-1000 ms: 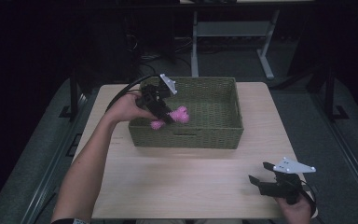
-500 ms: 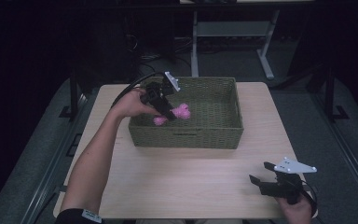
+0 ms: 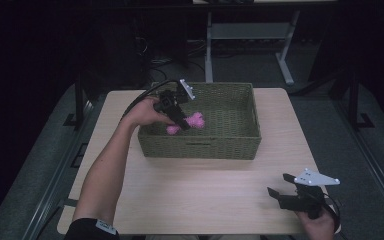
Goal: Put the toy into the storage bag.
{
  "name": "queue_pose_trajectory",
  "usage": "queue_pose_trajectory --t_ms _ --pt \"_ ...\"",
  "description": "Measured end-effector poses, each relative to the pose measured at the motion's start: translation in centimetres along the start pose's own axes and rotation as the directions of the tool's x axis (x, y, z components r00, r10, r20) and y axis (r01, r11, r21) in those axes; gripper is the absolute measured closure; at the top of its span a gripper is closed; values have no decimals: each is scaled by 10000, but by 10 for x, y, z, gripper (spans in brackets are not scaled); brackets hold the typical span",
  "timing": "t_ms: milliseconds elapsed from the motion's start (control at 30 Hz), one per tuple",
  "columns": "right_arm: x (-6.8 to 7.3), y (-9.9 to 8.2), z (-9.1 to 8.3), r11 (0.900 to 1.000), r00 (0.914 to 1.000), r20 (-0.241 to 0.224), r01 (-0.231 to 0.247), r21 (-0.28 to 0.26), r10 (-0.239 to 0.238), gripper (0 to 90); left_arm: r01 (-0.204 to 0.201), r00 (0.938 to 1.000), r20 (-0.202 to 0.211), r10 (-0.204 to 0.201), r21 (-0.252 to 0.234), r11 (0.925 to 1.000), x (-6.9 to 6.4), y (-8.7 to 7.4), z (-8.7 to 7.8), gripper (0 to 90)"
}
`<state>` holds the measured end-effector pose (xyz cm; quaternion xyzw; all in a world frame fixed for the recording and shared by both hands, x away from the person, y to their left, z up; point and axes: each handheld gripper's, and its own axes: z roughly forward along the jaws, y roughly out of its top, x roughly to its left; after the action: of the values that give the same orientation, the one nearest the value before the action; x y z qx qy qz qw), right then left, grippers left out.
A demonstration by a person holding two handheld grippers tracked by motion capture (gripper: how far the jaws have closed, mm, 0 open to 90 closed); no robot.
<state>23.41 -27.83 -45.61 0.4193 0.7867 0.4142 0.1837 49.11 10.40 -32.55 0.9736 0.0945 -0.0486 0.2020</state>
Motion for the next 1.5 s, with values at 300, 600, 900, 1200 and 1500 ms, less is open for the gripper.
queue_pose_trajectory --t_ms 300,600,900,1200,1500 --pt "-2 -1 -1 10000 10000 3 -16 -35 16 222 153 9999 30 -152 -48 9999 7 0 8 584" --pt "-2 -1 0 10000 10000 11 -15 -51 15 222 163 9998 109 -163 -33 9999 13 -1 15 583" --pt "-2 -1 0 10000 9999 70 -88 -28 88 222 153 9994 294 -157 127 9998 17 -1 22 583" --pt "-2 -1 -1 9999 9999 92 -103 -42 104 222 188 9989 431 -195 166 9997 21 0 30 581" --pt "-2 -2 -1 10000 9999 103 -97 -22 98 222 422 9978 504 -434 259 9988 26 -1 36 578"
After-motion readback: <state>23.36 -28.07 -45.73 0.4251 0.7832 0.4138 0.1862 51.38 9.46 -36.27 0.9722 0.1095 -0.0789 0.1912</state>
